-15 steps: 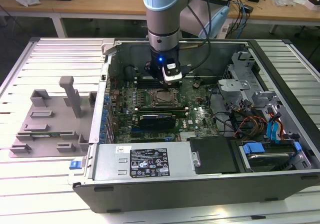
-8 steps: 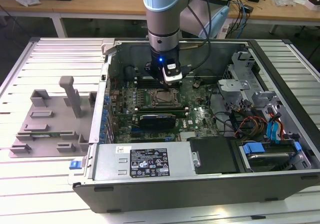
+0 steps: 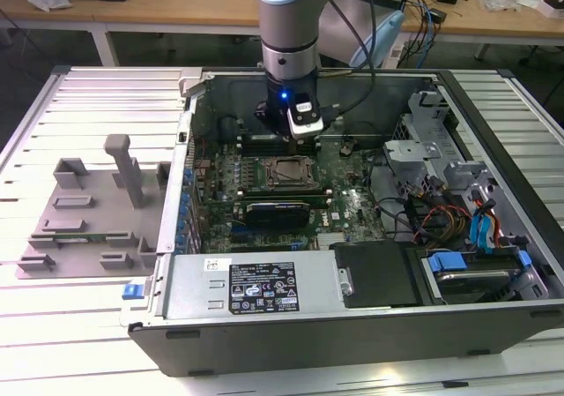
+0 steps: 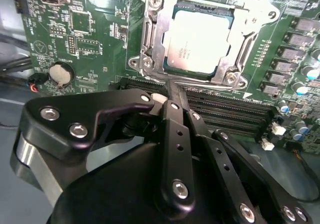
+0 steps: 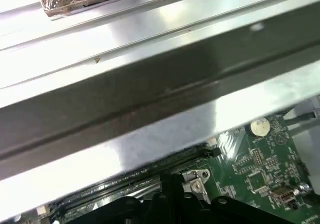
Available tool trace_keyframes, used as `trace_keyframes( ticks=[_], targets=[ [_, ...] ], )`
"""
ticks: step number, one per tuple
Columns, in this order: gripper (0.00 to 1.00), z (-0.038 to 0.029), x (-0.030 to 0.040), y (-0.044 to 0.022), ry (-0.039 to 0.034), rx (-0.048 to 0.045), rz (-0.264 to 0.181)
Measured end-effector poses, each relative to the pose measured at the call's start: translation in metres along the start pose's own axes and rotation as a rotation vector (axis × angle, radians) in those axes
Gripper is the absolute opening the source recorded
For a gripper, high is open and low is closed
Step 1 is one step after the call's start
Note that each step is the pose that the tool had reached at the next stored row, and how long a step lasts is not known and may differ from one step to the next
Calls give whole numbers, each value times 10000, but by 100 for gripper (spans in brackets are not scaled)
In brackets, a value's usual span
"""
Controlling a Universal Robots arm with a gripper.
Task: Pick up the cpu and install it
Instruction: 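Install the first cpu locking lever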
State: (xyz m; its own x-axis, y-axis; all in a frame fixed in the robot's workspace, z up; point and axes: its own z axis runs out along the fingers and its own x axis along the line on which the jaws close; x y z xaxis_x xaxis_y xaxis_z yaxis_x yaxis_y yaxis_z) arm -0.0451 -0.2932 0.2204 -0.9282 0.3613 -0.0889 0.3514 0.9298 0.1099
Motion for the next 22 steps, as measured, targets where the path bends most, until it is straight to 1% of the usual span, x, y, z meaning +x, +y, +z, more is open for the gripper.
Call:
trace_keyframes(
  ticks=[2, 3, 4, 6, 7, 8, 10, 11, 12, 13, 14, 15, 16, 17, 19, 20, 21, 22],
  targets=[
    [11, -7, -5, -12, -35, 129, -17],
    [11, -9, -10, -26, -46, 172, -23],
    [11, -12, -28, -72, -54, 190, -22],
    [11, -20, -58, -173, -55, 196, -25],
    [11, -22, -64, -194, -57, 199, -25],
    [11, -25, -72, -229, -63, 213, -26],
    [11, -28, -80, -258, -79, 288, -35],
    [11, -29, -89, -282, -94, 443, -51],
    [11, -30, -93, -293, -100, 565, -62],
    [11, -31, -95, -300, -93, 713, -76],
    [11, -31, -96, -302, -77, 790, -83],
    [11, -30, -97, -302, -27, 890, -93],
    [11, -27, -101, -300, 92, 980, -130],
    [11, -22, -107, -299, 194, 1007, -255],
    [11, -16, -107, -299, 228, 996, -480],
    [11, -12, -109, -299, 250, 978, -671],
    [11, -9, -113, -297, 282, 919, -916],
    [11, -6, -121, -294, 320, 834, -1195]
  ],
)
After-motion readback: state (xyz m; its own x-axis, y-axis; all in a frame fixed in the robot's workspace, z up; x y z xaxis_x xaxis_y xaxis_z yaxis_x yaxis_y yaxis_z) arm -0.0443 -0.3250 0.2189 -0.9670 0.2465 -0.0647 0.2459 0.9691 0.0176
